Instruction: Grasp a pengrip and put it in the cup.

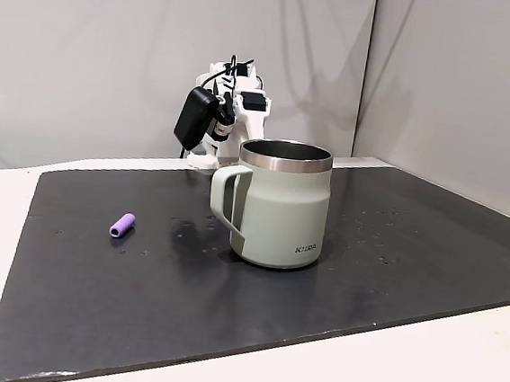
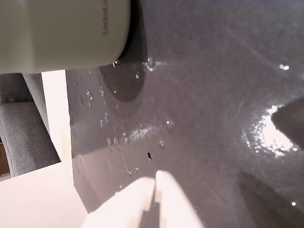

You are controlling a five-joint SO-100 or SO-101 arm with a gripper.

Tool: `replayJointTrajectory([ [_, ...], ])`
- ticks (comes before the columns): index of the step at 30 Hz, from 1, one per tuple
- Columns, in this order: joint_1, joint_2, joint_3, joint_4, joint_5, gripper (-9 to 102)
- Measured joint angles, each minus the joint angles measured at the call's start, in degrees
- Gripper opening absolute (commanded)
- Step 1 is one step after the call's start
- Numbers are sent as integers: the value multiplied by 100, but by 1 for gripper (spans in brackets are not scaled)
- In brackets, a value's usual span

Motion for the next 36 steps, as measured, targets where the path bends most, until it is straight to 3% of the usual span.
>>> replayJointTrajectory([
  [28,-88,0,9,18,-105,0],
  [36,158,0,-1099,1116,-316,0],
])
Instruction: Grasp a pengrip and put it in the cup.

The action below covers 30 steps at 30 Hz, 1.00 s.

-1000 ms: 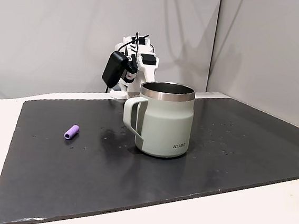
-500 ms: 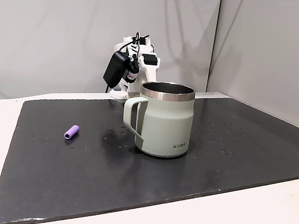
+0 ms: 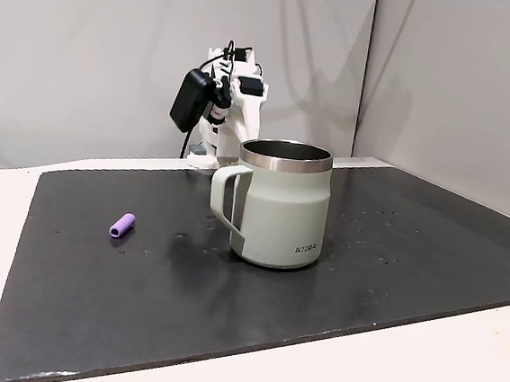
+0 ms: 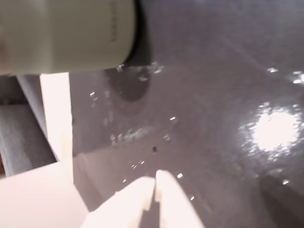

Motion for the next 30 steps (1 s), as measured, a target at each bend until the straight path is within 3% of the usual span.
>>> replayJointTrajectory([
  [10,817,-2136,-3182,1441,-1503,6],
  [18,2065,-4192,-4904,1450,-3472,11],
  [30,2646,-7277,-7269,1450,-5396,22],
])
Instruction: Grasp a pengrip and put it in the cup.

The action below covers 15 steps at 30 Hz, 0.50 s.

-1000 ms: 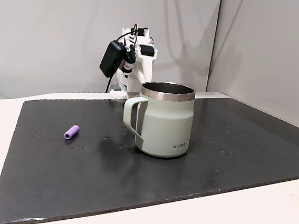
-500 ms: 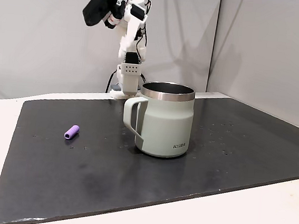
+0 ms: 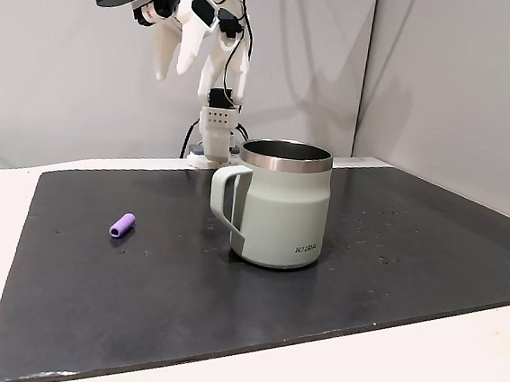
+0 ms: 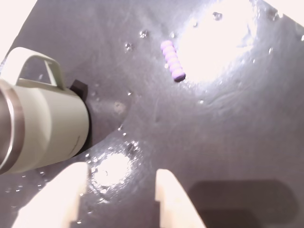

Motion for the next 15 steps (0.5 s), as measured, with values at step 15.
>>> replayJointTrajectory([
  [15,325,-2514,-1397,0,-1714,24],
])
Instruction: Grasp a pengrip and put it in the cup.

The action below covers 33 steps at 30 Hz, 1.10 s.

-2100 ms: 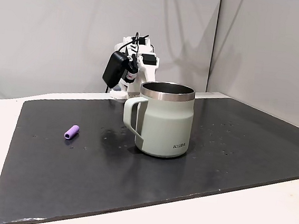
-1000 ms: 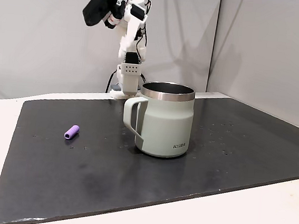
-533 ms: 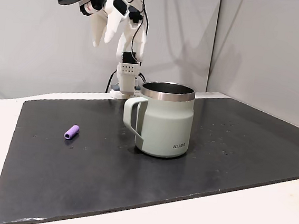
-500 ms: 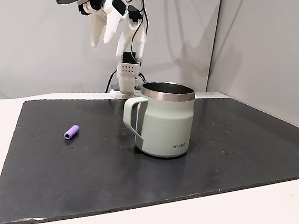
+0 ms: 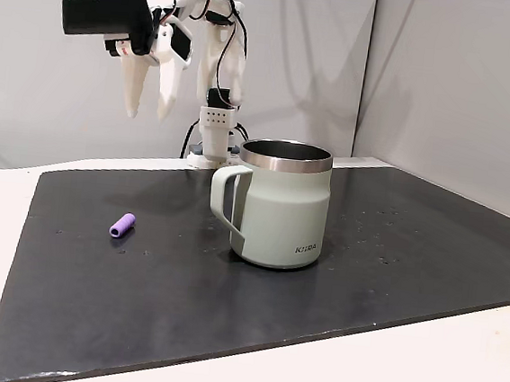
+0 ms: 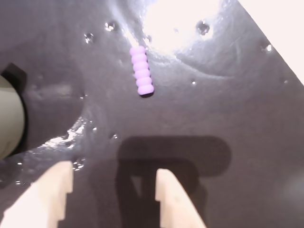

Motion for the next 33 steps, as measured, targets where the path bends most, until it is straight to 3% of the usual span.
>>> replayJointTrajectory([
  [14,281,-2399,-1626,-211,-747,24],
  [21,272,-3041,-1688,-844,-765,24],
  [33,-88,-3472,-1696,-1230,-545,24],
])
